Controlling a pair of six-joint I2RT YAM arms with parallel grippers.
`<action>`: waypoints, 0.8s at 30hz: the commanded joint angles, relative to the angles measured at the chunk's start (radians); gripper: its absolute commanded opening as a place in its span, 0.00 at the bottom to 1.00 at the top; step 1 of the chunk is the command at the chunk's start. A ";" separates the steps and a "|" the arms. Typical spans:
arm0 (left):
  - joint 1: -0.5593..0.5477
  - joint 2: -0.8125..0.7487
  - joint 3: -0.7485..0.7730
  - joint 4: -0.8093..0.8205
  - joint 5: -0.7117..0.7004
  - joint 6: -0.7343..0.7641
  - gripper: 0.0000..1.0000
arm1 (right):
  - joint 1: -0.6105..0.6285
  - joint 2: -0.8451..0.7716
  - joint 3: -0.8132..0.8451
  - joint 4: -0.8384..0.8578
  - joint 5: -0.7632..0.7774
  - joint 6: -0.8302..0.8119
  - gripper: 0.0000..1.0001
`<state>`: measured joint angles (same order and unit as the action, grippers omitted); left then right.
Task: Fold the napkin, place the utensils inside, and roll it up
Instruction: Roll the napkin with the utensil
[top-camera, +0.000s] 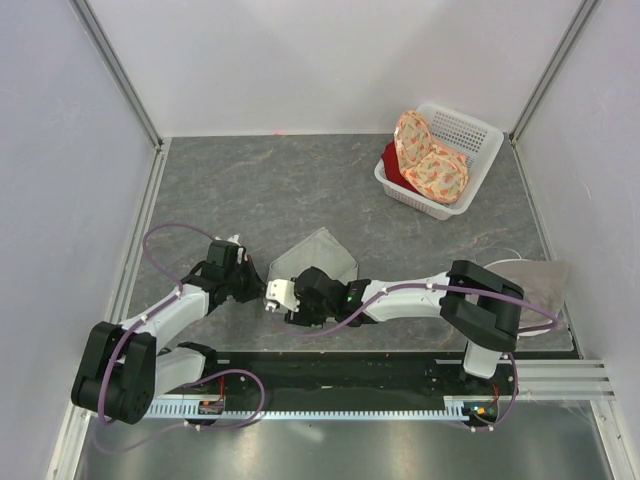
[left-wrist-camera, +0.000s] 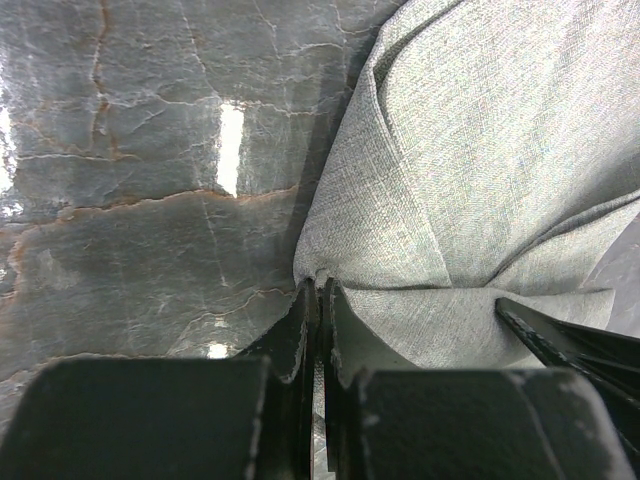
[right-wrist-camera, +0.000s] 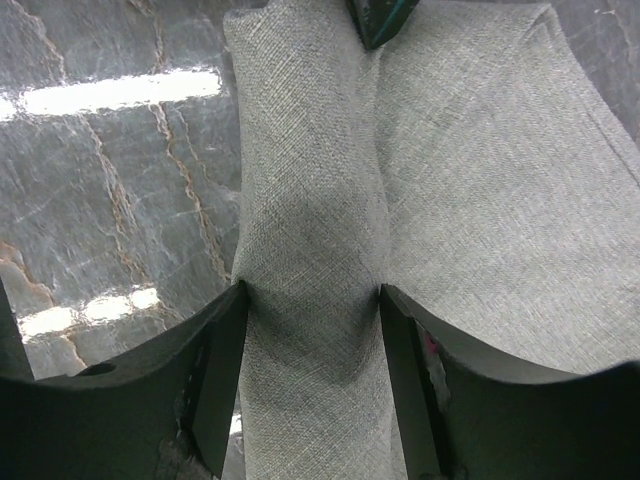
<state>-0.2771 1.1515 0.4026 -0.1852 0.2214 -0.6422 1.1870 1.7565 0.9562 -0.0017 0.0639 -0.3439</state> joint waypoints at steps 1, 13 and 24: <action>-0.004 0.007 0.024 -0.023 0.009 0.036 0.02 | 0.002 0.040 0.018 0.003 -0.045 0.014 0.64; -0.004 -0.076 0.025 -0.028 -0.020 0.035 0.34 | -0.090 0.165 0.142 -0.250 -0.378 0.137 0.29; -0.004 -0.269 -0.042 -0.085 -0.088 0.009 0.66 | -0.233 0.287 0.297 -0.441 -0.849 0.253 0.24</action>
<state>-0.2771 0.9226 0.3889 -0.2508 0.1585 -0.6277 0.9688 1.9583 1.2198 -0.2562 -0.5488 -0.1432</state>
